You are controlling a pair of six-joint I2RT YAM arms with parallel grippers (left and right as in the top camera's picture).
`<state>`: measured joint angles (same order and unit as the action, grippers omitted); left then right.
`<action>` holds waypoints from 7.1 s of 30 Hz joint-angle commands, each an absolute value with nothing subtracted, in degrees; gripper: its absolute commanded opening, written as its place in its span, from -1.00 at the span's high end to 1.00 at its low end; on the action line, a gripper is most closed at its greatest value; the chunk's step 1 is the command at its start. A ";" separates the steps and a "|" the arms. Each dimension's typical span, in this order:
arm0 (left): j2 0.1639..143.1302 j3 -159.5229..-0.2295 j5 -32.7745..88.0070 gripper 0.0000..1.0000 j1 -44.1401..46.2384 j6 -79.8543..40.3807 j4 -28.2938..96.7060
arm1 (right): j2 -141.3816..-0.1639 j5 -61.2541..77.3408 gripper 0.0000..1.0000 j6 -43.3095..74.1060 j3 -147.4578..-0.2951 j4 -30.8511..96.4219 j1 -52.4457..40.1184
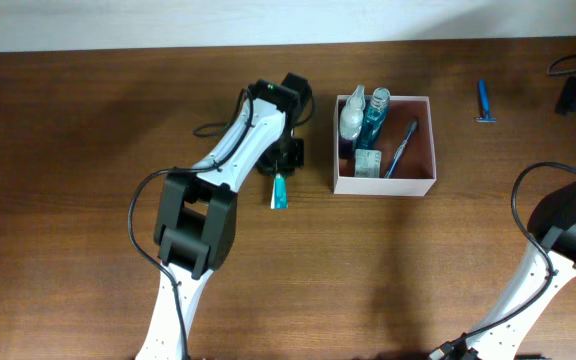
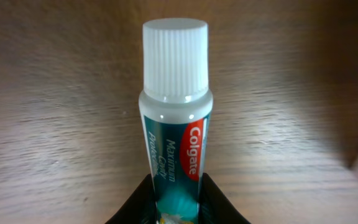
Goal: Pack container
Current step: 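Lift the toothpaste tube and carry it right into the pink box, then release the toothpaste in the box and withdraw the left arm, then move the right gripper over the blue razor, then lower the right gripper and close it on the blue razor handle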
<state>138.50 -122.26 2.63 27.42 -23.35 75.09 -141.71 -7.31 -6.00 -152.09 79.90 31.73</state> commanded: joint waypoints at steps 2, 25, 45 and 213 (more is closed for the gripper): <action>138.58 -132.38 -0.62 0.55 27.59 -22.15 78.32 | -141.93 -8.01 -0.98 -5.32 -152.88 79.92 31.48; 138.76 -168.90 0.19 0.53 40.91 -15.05 71.70 | -141.93 -8.01 -0.98 -5.32 -152.88 79.90 31.48; 150.12 -168.79 -1.17 0.41 47.13 -7.60 66.39 | -141.93 -8.01 -0.98 -5.32 -152.88 79.92 31.48; 127.70 -143.50 -16.75 -0.99 -0.82 -23.35 81.01 | -153.16 10.24 0.51 -19.25 -136.18 47.51 19.99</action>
<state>127.33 -143.65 -16.14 -0.73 -22.59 81.12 -152.22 10.37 -19.44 -136.68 47.88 20.14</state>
